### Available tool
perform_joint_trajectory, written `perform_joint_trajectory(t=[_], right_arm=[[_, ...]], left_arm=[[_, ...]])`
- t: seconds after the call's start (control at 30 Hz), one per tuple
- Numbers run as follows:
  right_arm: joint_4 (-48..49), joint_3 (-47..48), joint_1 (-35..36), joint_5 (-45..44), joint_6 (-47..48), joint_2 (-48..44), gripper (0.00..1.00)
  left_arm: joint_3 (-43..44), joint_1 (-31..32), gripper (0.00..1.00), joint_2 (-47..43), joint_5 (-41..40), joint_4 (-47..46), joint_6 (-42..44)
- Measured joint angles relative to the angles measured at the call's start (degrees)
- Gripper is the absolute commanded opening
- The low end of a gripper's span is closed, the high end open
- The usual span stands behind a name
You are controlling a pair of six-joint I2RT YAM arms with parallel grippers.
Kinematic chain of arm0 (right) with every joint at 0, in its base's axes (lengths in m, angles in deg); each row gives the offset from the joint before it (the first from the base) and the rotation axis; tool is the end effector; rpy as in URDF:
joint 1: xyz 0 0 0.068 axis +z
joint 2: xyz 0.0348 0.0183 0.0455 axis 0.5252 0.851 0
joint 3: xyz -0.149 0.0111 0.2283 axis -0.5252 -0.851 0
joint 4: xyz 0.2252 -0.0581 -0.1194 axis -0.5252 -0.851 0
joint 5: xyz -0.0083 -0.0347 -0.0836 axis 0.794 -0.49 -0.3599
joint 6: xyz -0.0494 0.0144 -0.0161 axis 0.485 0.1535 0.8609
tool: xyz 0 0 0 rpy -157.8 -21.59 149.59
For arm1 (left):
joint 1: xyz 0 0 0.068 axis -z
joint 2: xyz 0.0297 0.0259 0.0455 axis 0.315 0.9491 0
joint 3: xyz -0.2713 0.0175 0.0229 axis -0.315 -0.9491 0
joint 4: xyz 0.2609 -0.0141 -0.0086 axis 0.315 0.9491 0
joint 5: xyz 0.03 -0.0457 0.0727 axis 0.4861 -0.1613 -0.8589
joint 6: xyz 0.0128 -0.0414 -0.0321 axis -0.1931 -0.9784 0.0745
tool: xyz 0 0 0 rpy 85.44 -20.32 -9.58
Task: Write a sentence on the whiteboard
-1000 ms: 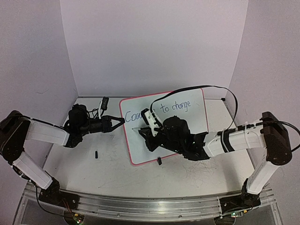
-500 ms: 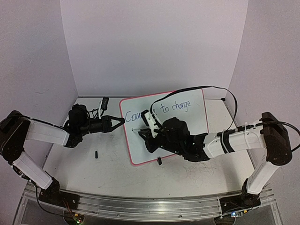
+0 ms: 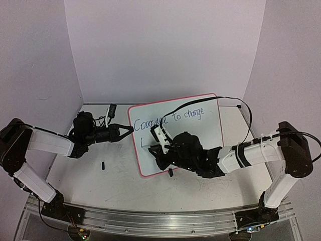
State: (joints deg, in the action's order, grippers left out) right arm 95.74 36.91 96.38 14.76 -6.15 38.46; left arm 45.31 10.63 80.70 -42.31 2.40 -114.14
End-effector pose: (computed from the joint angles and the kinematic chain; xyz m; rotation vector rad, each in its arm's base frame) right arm 0.1675 0.3428 0.2176 -0.8733 1.7150 0.7036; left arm 0.2528 -0.1659 0.2114 0.4811 1.8089 -1.3715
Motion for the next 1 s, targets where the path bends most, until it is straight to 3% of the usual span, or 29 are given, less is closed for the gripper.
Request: perform_joint_trajectory(t=[0.6,1.0], right_arm=[[2.67,-3.44,0.36,-1.44,-0.82,-4.83,0.0],[4.1,0.04,0.34,0.31,-0.72,-1.66,0.0]], left_arm=[[0.0,0.2,0.0,-0.02,0.14,-0.39,-0.09],[0.0,0.28,0.0,-0.02,0.17,-0.46,-0.11]])
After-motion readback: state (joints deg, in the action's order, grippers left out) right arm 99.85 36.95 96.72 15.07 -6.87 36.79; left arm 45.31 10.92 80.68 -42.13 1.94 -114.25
